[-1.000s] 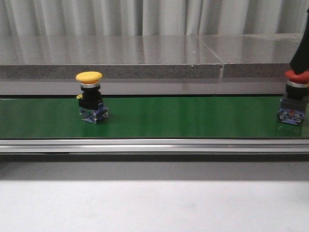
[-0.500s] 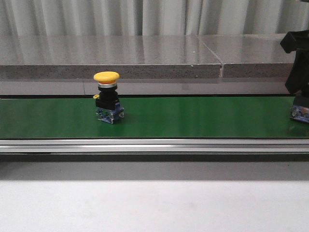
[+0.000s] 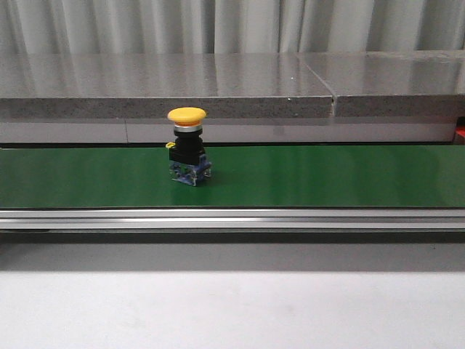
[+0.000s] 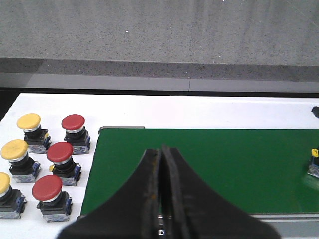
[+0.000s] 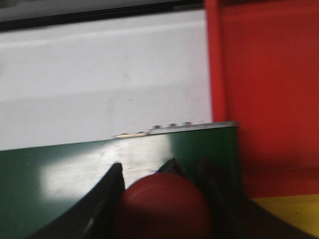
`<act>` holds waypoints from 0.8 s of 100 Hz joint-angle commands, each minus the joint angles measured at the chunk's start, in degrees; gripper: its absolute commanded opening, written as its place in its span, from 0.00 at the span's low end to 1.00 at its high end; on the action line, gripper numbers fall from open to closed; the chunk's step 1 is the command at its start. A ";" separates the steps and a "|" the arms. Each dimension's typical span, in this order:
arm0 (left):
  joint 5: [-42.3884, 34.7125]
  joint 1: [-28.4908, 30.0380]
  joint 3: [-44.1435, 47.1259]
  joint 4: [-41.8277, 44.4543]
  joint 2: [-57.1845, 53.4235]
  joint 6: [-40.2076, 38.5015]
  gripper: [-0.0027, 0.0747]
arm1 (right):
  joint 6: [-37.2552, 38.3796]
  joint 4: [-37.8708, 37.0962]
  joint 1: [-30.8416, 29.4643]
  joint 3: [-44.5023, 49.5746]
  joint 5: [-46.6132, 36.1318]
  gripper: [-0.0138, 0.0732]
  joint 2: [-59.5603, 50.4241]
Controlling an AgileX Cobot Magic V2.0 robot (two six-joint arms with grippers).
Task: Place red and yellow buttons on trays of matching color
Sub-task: 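Lower the red button into the red tray and open the right gripper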
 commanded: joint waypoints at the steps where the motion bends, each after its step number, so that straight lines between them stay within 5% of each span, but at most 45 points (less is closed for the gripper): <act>1: -4.88 -0.12 -1.40 0.31 0.08 -0.43 0.01 | 0.36 0.10 -3.78 -2.19 -4.71 0.31 -0.53; 34: -4.88 -0.12 -1.40 0.31 0.08 -0.43 0.01 | 2.97 0.10 -8.79 -3.57 -13.28 0.31 7.48; 80: -4.88 -0.12 -1.40 0.31 0.08 -0.43 0.01 | 2.97 0.10 -8.79 -17.86 -6.37 0.31 21.62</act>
